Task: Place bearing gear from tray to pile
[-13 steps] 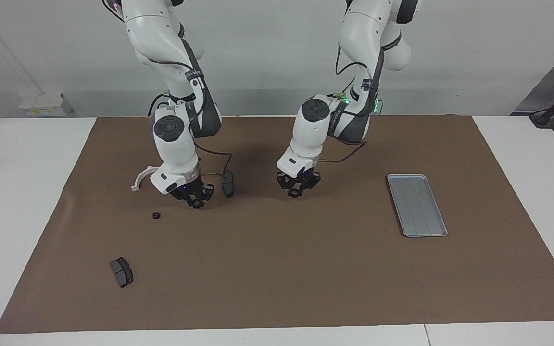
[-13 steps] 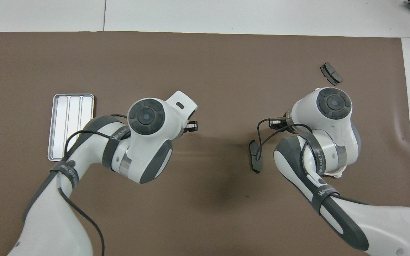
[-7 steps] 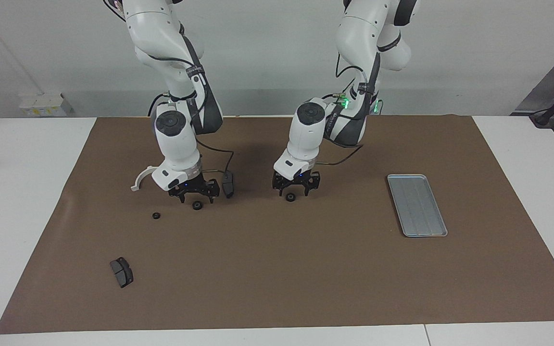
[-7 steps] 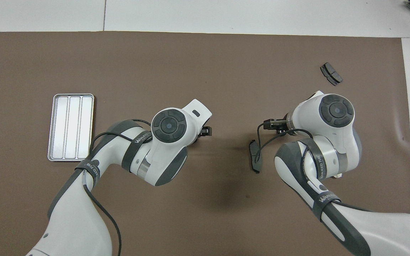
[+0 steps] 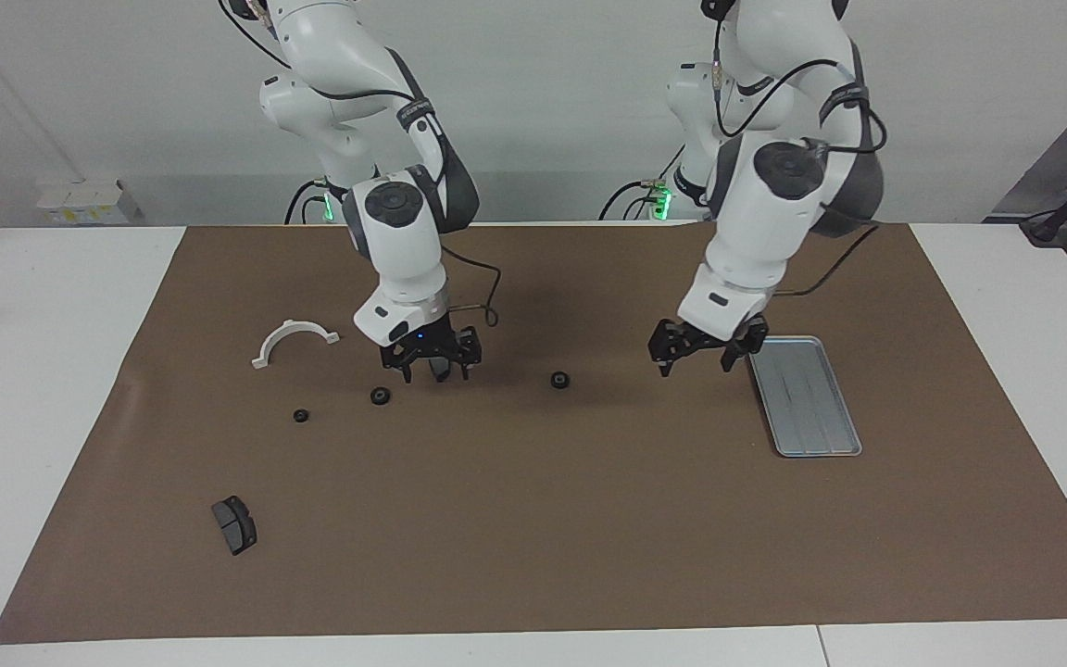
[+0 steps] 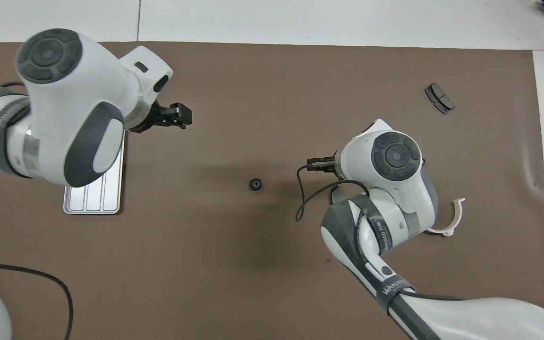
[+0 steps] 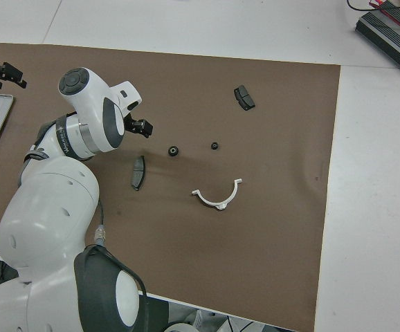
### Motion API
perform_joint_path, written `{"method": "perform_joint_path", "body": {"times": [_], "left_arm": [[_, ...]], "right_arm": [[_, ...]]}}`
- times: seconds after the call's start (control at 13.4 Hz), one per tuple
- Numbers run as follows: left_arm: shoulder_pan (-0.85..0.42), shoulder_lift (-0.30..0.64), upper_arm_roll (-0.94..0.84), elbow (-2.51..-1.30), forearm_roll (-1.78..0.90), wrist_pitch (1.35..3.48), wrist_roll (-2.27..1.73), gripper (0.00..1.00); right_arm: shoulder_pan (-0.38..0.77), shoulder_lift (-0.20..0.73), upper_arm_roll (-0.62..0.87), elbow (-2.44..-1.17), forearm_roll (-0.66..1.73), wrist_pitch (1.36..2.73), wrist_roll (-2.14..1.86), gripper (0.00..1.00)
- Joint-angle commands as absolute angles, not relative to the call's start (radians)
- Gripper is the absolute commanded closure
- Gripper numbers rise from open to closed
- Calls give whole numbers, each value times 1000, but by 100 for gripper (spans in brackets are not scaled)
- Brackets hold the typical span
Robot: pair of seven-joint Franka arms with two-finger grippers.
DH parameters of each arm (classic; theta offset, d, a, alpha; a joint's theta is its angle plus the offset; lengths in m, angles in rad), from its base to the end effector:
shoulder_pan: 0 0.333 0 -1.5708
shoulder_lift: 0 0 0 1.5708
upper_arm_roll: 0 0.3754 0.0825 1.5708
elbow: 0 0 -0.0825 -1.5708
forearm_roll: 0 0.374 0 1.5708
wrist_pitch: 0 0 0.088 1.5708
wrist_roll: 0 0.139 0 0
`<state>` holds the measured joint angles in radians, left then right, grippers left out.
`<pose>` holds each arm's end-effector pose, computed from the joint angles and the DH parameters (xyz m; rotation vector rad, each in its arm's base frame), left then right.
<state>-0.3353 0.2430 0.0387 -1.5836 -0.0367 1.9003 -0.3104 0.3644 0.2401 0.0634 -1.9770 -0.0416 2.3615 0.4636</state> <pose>0.6208 -0.1964 0.5307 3.0931 0.0354 0.0972 0.5699 0.2560 0.3940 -3.0865 0.0174 -0.2133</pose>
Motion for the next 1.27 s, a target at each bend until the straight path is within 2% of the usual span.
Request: {"method": "perform_joint_path", "body": {"times": [0.0, 0.22, 0.37, 0.67, 0.89, 0.97, 1.04, 1.19], "left_arm": [[-255, 181, 34, -1588, -31, 1801, -220, 2], [-154, 111, 34, -1595, -32, 1691, -137, 0], [-143, 62, 35, -1615, -32, 1652, -129, 0], [-127, 18, 35, -1635, -32, 1603, -133, 0], [-127, -6, 35, -1687, -31, 1618, -141, 0], [-121, -9, 35, -1693, -31, 1623, -134, 0], [-112, -9, 35, -1694, -31, 1623, -130, 0], [-101, -9, 35, -1694, -31, 1624, -130, 0]], "right_arm": [[438, 340, 63, -1861, -38, 2355, 547, 0], [514, 443, 61, -1728, -61, 2298, 661, 0], [546, 491, 63, -1671, -89, 2278, 741, 0], [615, 555, 63, -1643, -107, 2292, 784, 0], [617, 557, 64, -1649, -114, 2296, 785, 1], [620, 555, 64, -1654, -112, 2290, 787, 9], [621, 555, 63, -1657, -112, 2293, 787, 20], [621, 555, 63, -1663, -114, 2316, 787, 30]]}}
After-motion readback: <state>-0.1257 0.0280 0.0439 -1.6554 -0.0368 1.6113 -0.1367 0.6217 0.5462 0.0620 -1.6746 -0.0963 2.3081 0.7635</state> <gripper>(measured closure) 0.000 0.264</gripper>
